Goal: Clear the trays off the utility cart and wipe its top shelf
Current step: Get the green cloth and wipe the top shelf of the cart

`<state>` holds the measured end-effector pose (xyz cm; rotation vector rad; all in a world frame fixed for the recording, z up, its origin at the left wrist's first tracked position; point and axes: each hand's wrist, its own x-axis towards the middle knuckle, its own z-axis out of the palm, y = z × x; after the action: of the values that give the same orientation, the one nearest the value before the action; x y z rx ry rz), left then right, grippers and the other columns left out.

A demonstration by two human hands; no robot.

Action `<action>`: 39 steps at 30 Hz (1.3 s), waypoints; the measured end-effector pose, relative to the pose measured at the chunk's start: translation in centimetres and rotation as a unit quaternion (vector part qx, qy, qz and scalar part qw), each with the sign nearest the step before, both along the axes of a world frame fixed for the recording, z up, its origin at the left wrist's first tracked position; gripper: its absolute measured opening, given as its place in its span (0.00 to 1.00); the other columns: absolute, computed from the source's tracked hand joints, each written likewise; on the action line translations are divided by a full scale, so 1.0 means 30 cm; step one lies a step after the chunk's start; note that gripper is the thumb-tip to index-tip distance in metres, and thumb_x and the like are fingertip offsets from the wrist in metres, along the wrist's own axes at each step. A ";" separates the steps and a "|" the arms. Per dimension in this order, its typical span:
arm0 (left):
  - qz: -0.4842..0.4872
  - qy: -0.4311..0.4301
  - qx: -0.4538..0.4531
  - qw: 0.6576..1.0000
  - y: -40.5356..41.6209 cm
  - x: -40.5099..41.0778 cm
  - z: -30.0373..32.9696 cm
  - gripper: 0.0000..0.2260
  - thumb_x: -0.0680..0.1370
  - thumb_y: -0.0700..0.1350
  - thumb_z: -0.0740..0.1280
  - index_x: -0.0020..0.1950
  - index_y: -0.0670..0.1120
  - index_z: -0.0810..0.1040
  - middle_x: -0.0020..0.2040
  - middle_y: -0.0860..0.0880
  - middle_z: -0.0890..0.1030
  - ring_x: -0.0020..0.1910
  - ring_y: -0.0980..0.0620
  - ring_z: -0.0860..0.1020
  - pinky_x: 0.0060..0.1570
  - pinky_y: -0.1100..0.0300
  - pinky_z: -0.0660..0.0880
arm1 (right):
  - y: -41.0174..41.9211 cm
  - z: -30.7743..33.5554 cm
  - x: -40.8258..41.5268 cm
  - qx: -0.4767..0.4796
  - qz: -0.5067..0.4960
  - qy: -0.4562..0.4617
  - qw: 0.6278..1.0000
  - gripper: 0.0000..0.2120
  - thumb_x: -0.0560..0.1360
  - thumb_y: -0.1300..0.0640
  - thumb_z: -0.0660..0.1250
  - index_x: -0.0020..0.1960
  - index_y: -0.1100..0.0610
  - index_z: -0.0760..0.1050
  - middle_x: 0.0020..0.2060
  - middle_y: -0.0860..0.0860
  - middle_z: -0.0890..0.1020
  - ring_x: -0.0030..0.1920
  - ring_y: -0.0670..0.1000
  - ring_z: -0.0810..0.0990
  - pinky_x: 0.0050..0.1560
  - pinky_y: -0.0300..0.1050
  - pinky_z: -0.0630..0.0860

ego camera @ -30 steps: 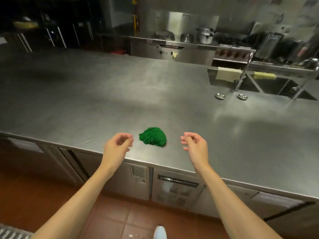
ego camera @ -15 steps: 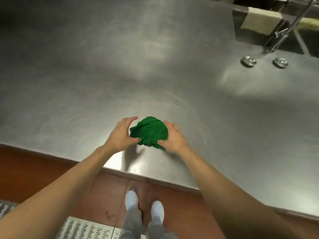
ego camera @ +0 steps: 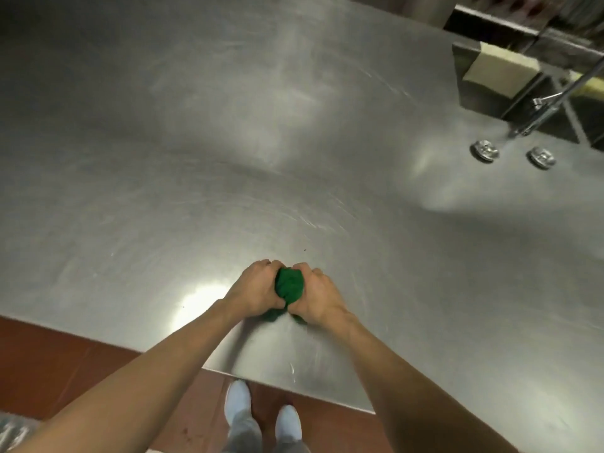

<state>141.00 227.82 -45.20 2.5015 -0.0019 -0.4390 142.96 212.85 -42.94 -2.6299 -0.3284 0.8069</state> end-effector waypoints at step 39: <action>0.710 -0.466 -0.322 0.419 -0.256 -3.063 0.877 0.22 0.73 0.56 0.67 0.67 0.58 0.73 0.63 0.49 0.80 0.62 0.46 0.78 0.54 0.48 0.74 | 0.550 0.857 -2.618 0.350 0.643 0.293 0.615 0.33 0.60 0.72 0.76 0.61 0.51 0.77 0.51 0.52 0.84 0.50 0.50 0.83 0.48 0.45 0.82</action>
<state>49.11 220.13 -18.90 0.8919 1.1299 1.3751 64.42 229.36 -17.22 -0.9355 -1.9144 1.4058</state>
